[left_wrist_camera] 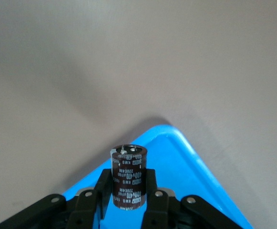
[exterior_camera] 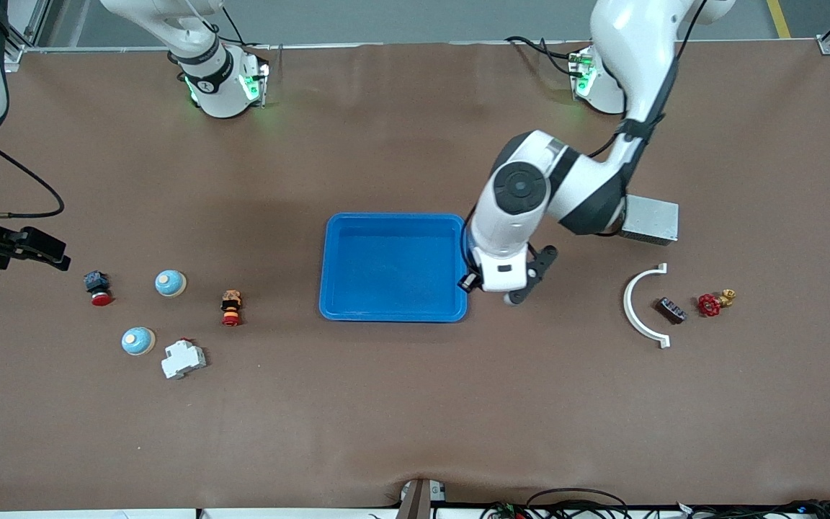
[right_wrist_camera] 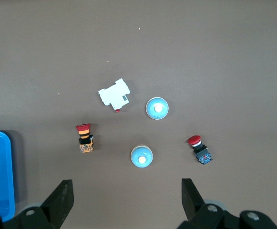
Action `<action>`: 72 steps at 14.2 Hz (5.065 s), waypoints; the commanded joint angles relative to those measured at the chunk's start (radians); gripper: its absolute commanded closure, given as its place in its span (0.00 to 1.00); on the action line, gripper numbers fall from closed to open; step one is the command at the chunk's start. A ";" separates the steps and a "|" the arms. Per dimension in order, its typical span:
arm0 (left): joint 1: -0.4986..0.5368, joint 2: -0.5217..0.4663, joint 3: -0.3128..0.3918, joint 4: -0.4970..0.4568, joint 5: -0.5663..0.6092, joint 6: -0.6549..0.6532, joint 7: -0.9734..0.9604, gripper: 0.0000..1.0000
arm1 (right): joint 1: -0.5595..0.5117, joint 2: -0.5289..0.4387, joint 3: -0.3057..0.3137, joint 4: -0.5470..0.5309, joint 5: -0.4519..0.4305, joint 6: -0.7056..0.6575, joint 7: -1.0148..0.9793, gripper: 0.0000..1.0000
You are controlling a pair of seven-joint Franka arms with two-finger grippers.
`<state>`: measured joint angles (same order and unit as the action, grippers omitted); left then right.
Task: Place electrolytic capacitor and blue bell in tray
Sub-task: 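Carry the capacitor over the tray while the right gripper moves out, then lower the capacitor into the blue tray and open the left gripper, then reach the left gripper to the second capacitor while the right gripper reaches a bell, then grasp the capacitor with the left gripper while the right gripper grasps the bell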
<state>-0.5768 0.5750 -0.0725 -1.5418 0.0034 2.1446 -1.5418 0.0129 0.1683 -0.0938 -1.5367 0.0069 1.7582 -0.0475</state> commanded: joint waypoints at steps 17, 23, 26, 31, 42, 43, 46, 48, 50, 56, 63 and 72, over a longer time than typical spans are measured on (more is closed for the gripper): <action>-0.158 0.138 0.025 -0.004 0.006 -0.020 -0.251 0.00 | 0.056 0.105 0.008 0.020 -0.004 0.003 -0.012 0.00; 0.050 0.017 0.077 0.003 0.110 -0.146 -0.146 0.00 | -0.037 0.250 0.006 -0.026 -0.004 0.075 -0.185 0.00; 0.187 -0.016 0.079 -0.020 0.165 -0.192 0.070 0.00 | -0.086 0.287 0.003 -0.086 -0.005 0.107 -0.253 0.00; 0.414 -0.024 0.077 -0.055 0.254 -0.186 0.407 0.00 | -0.094 0.251 0.005 -0.342 -0.004 0.366 -0.275 0.00; 0.603 0.008 0.074 -0.198 0.257 0.102 0.635 0.00 | -0.047 0.250 0.005 -0.517 0.031 0.526 -0.264 0.00; 0.603 0.008 0.071 -0.214 0.245 0.119 0.629 0.00 | -0.047 0.254 0.006 -0.517 0.031 0.530 -0.264 0.00; 0.598 0.000 0.068 -0.300 0.234 0.204 0.600 0.00 | -0.036 0.267 0.003 -0.520 0.031 0.589 -0.265 0.00; 0.603 0.002 0.069 -0.363 0.234 0.302 0.600 0.00 | -0.033 0.277 0.003 -0.519 0.030 0.593 -0.270 0.00; 0.618 -0.003 0.073 -0.411 0.236 0.377 0.598 0.06 | -0.028 0.284 0.002 -0.520 0.030 0.604 -0.273 0.00; 0.620 -0.010 0.071 -0.420 0.236 0.377 0.598 0.42 | -0.034 0.309 0.000 -0.548 0.019 0.627 -0.279 0.00; 0.611 -0.147 0.068 -0.440 0.244 0.243 0.612 1.00 | -0.033 0.313 0.002 -0.568 0.019 0.645 -0.279 0.00; 0.598 -0.236 -0.133 -0.391 0.248 0.060 0.429 1.00 | -0.034 0.320 0.002 -0.566 0.018 0.659 -0.281 0.77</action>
<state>0.0280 0.3438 -0.1571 -1.9395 0.2398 2.2273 -1.0323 -0.0219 0.4814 -0.0901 -2.1008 0.0241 2.4041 -0.3167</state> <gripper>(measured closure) 0.678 0.357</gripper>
